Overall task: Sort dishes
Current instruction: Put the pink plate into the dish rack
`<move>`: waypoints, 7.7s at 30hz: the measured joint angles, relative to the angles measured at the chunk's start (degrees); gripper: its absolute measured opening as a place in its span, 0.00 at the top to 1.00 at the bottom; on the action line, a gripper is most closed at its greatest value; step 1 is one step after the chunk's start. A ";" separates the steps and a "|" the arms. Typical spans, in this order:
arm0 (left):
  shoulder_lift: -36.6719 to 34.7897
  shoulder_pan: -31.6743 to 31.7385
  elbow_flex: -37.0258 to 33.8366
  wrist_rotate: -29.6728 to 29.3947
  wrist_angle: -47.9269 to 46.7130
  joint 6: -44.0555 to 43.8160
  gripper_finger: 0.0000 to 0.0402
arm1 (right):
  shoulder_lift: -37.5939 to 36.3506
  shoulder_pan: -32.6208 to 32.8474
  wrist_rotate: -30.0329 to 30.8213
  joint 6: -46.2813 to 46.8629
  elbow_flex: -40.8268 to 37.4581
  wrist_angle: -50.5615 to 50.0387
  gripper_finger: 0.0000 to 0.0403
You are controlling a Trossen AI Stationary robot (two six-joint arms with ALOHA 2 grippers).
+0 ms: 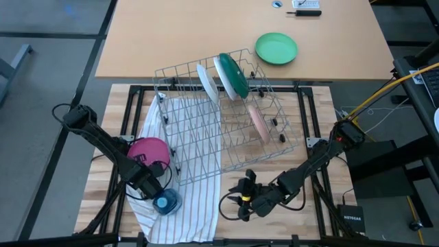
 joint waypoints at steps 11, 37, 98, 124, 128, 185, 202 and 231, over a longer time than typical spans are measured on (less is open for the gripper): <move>-7.03 -0.17 5.02 -0.42 -7.00 -5.53 1.00 | 0.00 0.02 0.11 -0.68 0.00 -0.45 0.68; -21.20 -4.66 24.41 -2.29 -24.56 -18.19 1.00 | -0.02 0.02 0.64 -5.35 0.00 -0.61 0.68; -24.81 21.36 13.83 -35.45 64.38 48.62 1.00 | -17.55 -11.22 16.43 -24.82 0.02 -30.61 0.68; -24.82 62.37 -8.95 -2.64 78.98 25.79 1.00 | -17.62 -18.78 11.08 -30.64 0.04 -35.87 0.68; -24.83 67.21 -11.38 2.05 82.45 25.36 1.00 | -17.62 -18.78 11.08 -30.63 0.04 -36.87 0.68; -21.60 82.26 -16.36 18.06 78.19 23.17 1.00 | -17.59 -18.73 11.08 -30.57 0.04 -36.54 0.68; -21.95 81.94 -16.36 21.01 89.37 22.76 1.00 | -17.59 -18.73 11.08 -30.60 0.04 -36.61 0.68; -25.32 85.81 -16.36 26.15 84.69 22.35 1.00 | -17.57 -18.73 8.63 -30.62 0.04 -37.67 0.68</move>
